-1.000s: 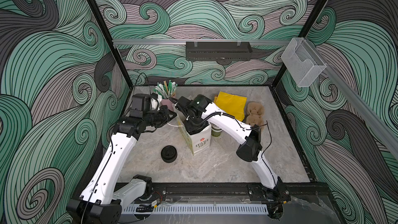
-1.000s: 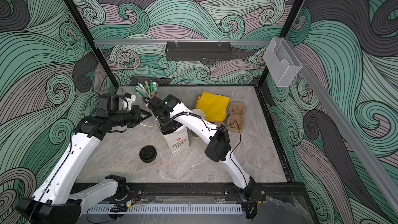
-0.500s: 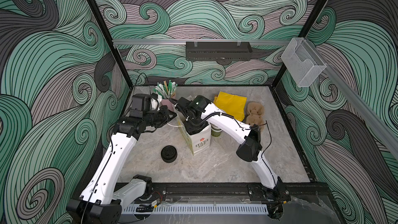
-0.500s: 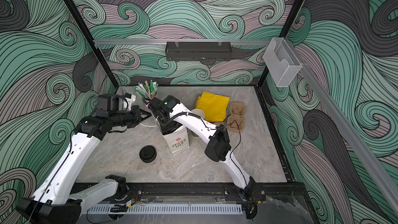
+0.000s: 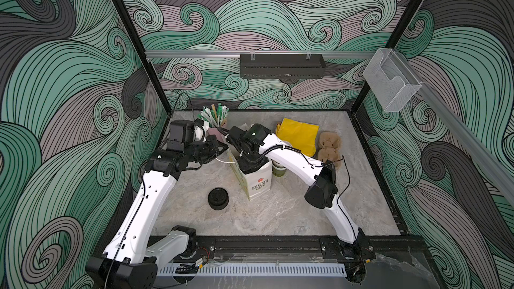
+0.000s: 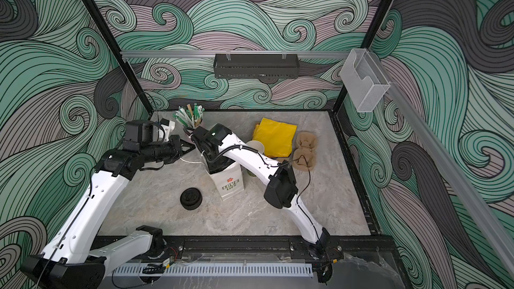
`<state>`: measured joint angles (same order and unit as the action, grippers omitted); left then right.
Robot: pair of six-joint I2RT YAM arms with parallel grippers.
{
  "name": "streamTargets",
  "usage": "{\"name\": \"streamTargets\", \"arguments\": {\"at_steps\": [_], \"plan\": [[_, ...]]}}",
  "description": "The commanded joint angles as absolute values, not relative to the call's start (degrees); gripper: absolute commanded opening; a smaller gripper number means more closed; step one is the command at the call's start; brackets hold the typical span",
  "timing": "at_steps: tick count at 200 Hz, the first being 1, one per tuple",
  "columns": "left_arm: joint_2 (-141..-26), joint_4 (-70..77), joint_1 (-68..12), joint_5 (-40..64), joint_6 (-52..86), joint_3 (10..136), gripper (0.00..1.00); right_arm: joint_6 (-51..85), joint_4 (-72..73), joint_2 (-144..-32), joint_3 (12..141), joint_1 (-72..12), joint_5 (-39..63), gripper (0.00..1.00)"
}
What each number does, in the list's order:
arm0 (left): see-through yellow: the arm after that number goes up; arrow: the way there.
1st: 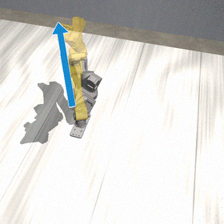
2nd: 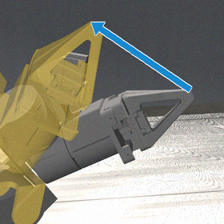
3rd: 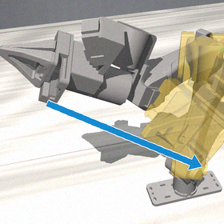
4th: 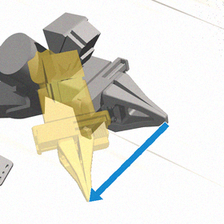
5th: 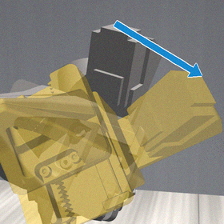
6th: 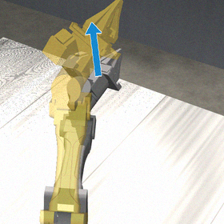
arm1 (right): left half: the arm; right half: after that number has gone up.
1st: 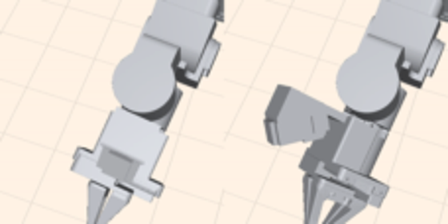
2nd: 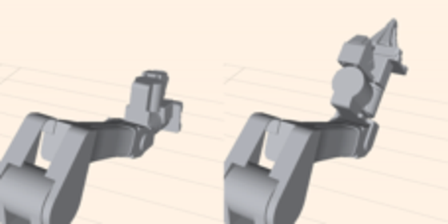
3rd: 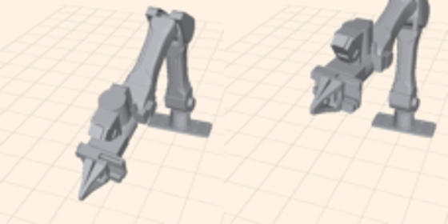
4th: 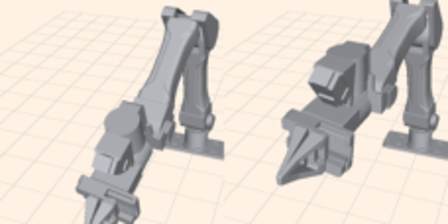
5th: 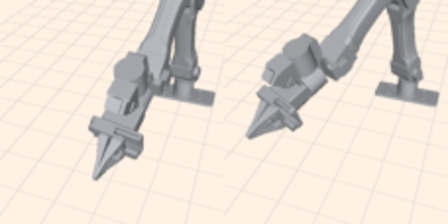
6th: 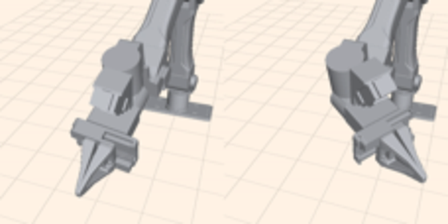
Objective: Pack a coffee takeout order
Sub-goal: Place the coffee cup in the cup tray.
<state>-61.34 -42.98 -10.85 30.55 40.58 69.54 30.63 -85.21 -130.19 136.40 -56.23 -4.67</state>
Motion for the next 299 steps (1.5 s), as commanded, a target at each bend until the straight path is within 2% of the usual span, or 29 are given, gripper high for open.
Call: {"name": "streamTargets", "arguments": {"at_steps": [1, 299], "plan": [[-61.4, -44.0, -10.4, 30.8, 39.4, 71.6, 0.08, 31.4, -85.5, -130.6, 135.7, -56.2, -5.1, 0.56], [-61.9, -43.7, -9.3, 31.5, 39.1, 71.7, 0.08, 30.9, -81.8, -130.7, 124.1, -56.2, -4.4, 0.55]]}}
